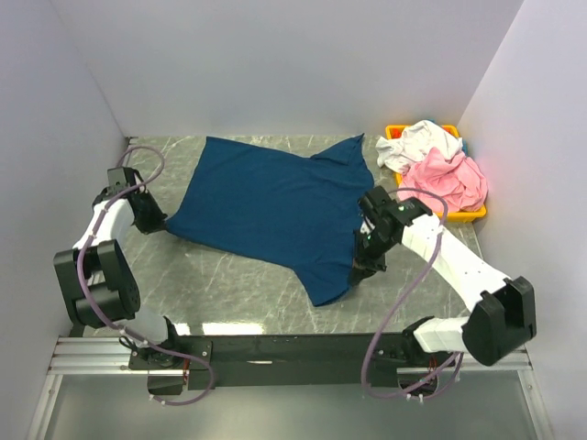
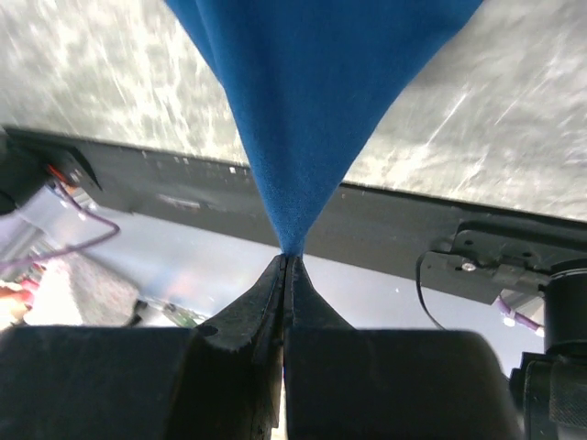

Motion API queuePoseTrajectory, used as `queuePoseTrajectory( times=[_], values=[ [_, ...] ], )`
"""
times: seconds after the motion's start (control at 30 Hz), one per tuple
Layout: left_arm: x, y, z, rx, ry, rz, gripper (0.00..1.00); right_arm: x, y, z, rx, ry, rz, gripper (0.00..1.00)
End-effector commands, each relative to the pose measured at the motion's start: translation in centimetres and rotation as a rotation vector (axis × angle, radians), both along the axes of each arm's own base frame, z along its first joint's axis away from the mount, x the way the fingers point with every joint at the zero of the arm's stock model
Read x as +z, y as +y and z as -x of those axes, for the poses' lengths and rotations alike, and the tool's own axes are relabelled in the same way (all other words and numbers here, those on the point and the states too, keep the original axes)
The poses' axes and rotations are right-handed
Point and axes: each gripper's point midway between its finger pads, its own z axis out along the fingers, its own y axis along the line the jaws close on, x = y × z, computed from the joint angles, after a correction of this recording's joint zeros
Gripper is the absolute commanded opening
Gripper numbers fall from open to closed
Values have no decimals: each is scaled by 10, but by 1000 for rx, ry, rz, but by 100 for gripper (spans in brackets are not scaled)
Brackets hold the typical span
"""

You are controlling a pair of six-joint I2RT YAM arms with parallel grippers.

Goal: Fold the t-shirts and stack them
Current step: Fold the tshirt

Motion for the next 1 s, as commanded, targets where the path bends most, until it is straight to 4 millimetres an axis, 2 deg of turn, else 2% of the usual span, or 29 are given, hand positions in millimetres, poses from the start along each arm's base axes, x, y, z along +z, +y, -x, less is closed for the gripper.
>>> queuePoseTrajectory(
  times=[0.0,0.07,0.13,0.17,0.23,0.27,0.33,0.37,0.43,0.47,0.53,0.57,0.6,0.63,0.67,0.73,0.8,0.83,0.87,0.93,0.97],
  values=[
    [13,-3,-24,-2,-42,15,0,14,-5,-32,-16,-76,6,0],
    [22,-8,-39,-20,-67,12,0,16,-9,-47,-27,-89,16,0],
    [21,-13,-49,-32,-64,26,0,25,-14,-68,-59,-128,10,0],
    [28,-15,-59,-39,-84,27,0,28,-16,-80,-58,-141,16,0],
    [25,-19,-68,-50,-78,36,0,31,-22,-97,-77,-161,25,0],
    [34,-20,-78,-57,-101,35,0,32,-25,-109,-76,-175,37,0],
    [28,-23,-86,-67,-87,48,0,29,-30,-126,-91,-173,48,0],
    [35,-25,-95,-74,-104,53,0,35,-32,-137,-89,-197,47,0],
    [31,-26,-102,-76,-91,67,0,30,-37,-152,-97,-188,67,0],
    [36,-24,-110,-77,-107,63,0,38,-38,-164,-94,-218,67,0],
    [33,-24,-116,-76,-102,69,0,33,-42,-177,-98,-210,88,0],
    [40,-23,-123,-78,-121,65,0,39,-46,-187,-103,-232,87,0],
    [35,-23,-126,-79,-108,70,0,39,-47,-192,-105,-234,90,0],
    [41,-22,-133,-80,-125,71,0,34,-49,-199,-104,-224,97,0],
    [34,-23,-137,-82,-112,79,0,40,-52,-209,-112,-248,95,0],
    [40,-25,-148,-93,-132,96,0,40,-54,-223,-109,-256,101,0],
    [30,-26,-155,-99,-114,115,0,40,-57,-231,-113,-254,109,0],
    [31,-28,-158,-105,-114,128,0,34,-59,-235,-109,-241,119,0],
    [29,-27,-164,-105,-115,130,0,40,-60,-243,-113,-263,119,0],
    [32,-27,-170,-113,-123,137,0,40,-62,-252,-109,-266,131,0],
    [27,-28,-172,-116,-113,140,0,40,-63,-255,-111,-268,134,0]
  ],
)
